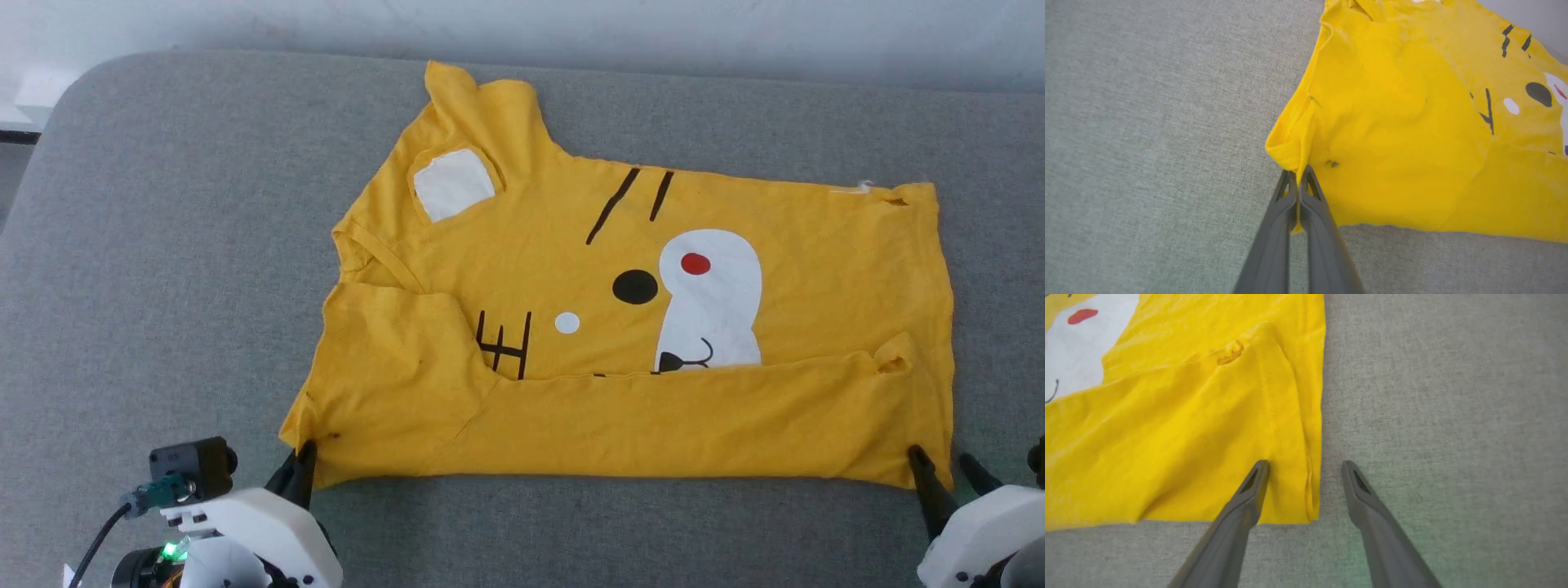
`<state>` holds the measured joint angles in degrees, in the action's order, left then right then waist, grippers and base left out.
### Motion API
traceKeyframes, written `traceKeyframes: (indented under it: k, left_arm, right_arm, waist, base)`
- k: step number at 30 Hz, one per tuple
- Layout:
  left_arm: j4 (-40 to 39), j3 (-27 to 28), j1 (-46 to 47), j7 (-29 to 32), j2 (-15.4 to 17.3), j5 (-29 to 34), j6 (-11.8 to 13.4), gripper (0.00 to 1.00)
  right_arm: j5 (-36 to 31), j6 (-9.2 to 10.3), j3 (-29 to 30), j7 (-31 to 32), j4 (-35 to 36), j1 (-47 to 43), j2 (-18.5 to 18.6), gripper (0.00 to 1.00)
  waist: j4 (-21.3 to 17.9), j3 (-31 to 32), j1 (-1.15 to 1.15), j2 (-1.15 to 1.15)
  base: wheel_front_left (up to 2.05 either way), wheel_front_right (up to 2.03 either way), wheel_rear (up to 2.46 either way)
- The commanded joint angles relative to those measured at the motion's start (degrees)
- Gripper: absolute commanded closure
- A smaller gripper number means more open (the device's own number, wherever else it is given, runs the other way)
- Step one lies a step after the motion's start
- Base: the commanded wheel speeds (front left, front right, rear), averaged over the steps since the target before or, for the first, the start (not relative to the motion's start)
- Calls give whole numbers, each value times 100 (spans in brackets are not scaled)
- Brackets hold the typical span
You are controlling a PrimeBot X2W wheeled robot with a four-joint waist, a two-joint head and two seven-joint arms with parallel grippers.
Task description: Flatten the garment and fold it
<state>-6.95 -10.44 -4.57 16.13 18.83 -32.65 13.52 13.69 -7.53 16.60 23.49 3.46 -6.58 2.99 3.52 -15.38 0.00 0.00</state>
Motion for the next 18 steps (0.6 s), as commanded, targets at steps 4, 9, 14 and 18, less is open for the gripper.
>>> traceKeyframes:
  k: [4,9,14,18]
  left_arm:
    - [10,-19,33,46,24,2,69,100]
    - [9,104,-96,30,-43,-210,85,100]
    - [-360,511,-135,-69,-133,-684,49,100]
    - [-859,795,-278,63,10,-924,47,100]
  right_arm:
    - [7,4,81,-15,-283,151,-11,100]
    - [-29,4,116,-126,-197,281,-11,100]
    - [-48,4,107,8,350,499,-11,100]
    - [-29,4,114,283,880,585,6,100]
  waist:
    - [10,79,0,0]
    - [-88,231,0,0]
    - [-216,381,0,0]
    - [-284,505,0,0]
  base:
    - [0,0,0]
    - [0,0,0]
    - [0,0,0]
    - [0,0,0]
